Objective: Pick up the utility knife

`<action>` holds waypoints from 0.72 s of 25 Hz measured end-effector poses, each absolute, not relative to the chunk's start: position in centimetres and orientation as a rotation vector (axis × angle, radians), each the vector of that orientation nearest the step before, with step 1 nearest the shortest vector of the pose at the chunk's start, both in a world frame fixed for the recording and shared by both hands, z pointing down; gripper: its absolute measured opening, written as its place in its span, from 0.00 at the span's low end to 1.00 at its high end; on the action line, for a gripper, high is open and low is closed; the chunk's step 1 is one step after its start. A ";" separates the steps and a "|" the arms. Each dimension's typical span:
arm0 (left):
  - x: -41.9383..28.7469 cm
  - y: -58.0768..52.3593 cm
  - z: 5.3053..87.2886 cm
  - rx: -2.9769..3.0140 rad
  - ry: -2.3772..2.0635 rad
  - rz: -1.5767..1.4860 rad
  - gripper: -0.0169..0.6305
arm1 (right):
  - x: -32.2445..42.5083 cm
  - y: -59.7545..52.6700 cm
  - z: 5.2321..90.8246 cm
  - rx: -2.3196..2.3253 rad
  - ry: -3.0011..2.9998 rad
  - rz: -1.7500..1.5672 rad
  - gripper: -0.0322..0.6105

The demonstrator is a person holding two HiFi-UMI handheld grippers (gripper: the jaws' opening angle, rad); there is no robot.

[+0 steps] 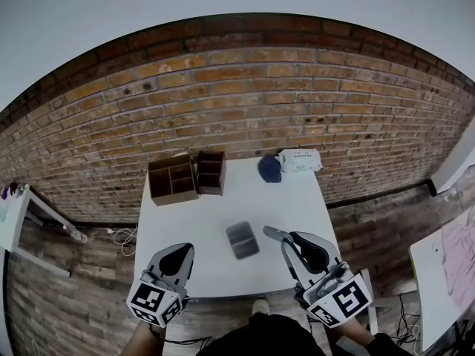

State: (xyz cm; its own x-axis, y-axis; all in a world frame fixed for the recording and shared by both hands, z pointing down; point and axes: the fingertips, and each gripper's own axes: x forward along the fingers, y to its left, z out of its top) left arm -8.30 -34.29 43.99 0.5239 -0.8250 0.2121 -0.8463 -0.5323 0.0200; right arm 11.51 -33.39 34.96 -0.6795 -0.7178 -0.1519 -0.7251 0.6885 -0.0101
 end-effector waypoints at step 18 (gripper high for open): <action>-14.6 -18.9 44.8 2.685 -1.401 0.198 0.01 | 6.4 -15.0 31.6 -1.259 2.664 0.225 0.14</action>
State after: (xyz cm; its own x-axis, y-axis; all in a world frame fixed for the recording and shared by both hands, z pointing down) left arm -14.64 -18.87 44.81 0.5665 -0.8076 0.1640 -0.8214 -0.5693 0.0343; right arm 6.40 -14.99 31.56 -0.6228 -0.7473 -0.2318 -0.7756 0.6287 0.0570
